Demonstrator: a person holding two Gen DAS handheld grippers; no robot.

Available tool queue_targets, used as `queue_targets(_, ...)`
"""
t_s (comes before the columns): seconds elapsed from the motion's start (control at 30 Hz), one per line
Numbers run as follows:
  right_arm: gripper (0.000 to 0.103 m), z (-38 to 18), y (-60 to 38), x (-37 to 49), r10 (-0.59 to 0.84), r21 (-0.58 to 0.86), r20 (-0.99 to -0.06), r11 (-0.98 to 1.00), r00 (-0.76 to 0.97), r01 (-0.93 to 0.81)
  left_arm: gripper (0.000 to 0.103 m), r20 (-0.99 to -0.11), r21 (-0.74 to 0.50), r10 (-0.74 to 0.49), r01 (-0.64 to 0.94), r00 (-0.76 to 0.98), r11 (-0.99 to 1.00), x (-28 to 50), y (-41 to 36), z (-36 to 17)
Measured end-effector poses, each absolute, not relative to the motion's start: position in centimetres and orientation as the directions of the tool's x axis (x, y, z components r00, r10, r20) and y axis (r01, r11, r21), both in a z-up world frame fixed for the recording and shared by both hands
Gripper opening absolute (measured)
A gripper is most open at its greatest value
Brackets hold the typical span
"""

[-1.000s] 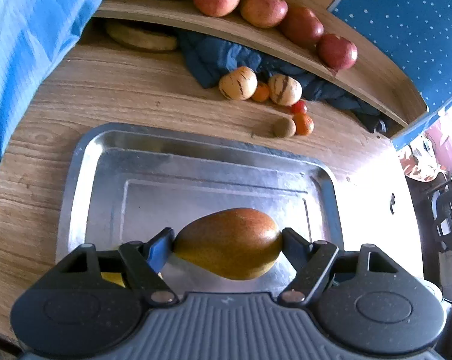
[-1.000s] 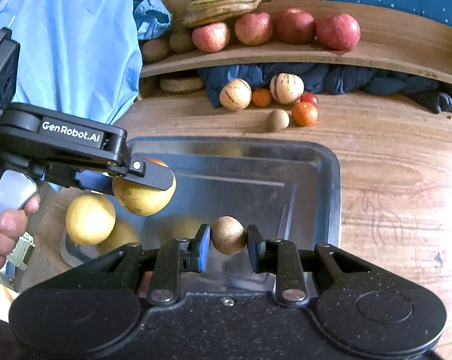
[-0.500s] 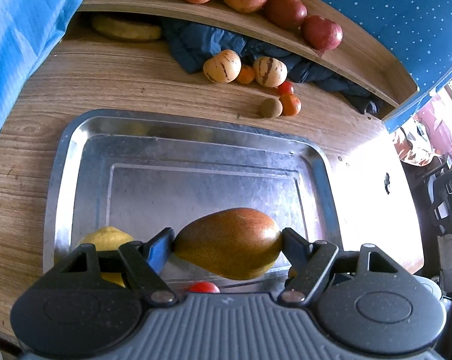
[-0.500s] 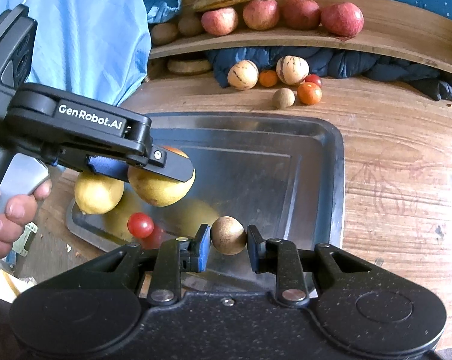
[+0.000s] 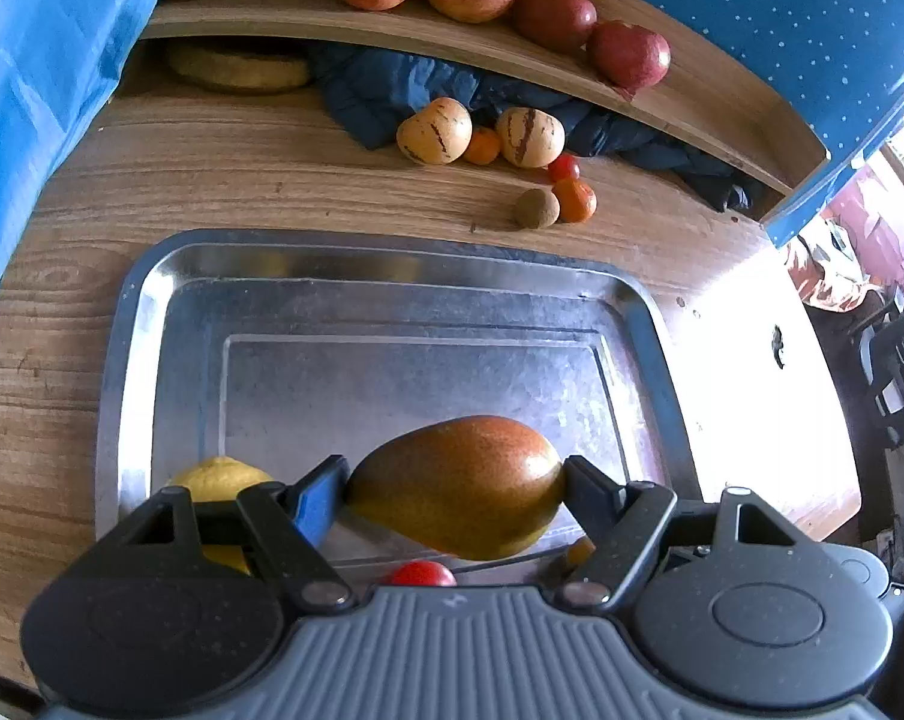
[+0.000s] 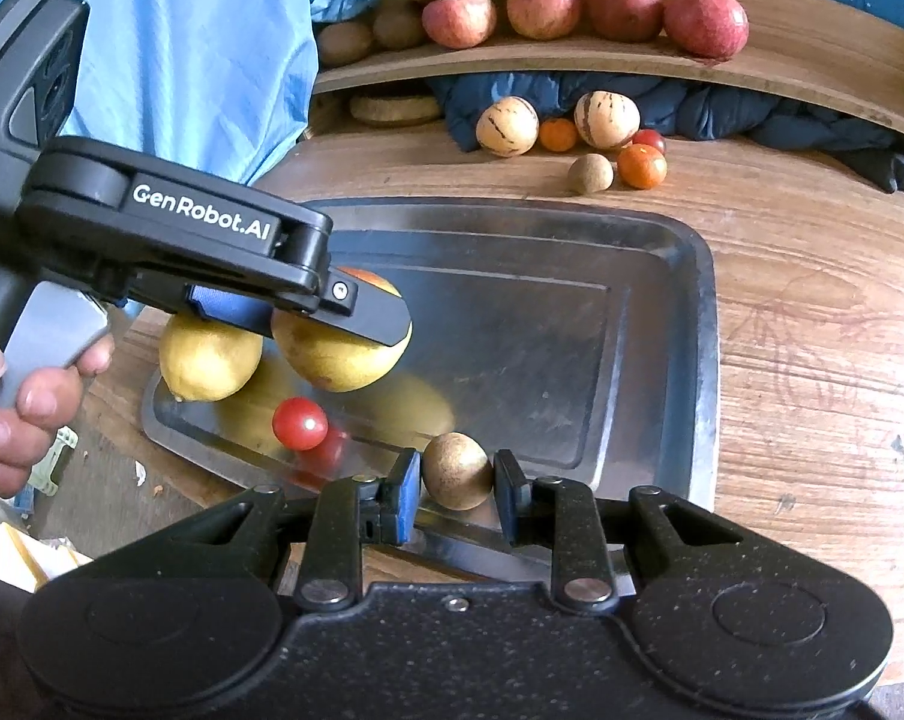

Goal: Organize fruits
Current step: 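Carry the pear with the left tool while the right tool carries the brown fruit over the tray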

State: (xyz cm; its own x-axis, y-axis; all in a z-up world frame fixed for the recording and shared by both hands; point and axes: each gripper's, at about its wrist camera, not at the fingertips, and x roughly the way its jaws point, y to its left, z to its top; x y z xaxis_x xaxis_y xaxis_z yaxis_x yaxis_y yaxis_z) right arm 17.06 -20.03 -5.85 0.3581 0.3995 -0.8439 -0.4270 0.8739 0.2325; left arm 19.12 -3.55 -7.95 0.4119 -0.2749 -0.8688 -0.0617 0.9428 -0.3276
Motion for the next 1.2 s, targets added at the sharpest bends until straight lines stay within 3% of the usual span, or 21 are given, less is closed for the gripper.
queue_targets(1.2, 0.031, -5.86, -20.48, 16.76, 0.383, 0.211, -0.852, 0.875, 0.356, -0.435, 0.08, -0.861, -0.3, -0.246, -0.054, 0.446, 0.952, 18.3, -4.02, -7.64)
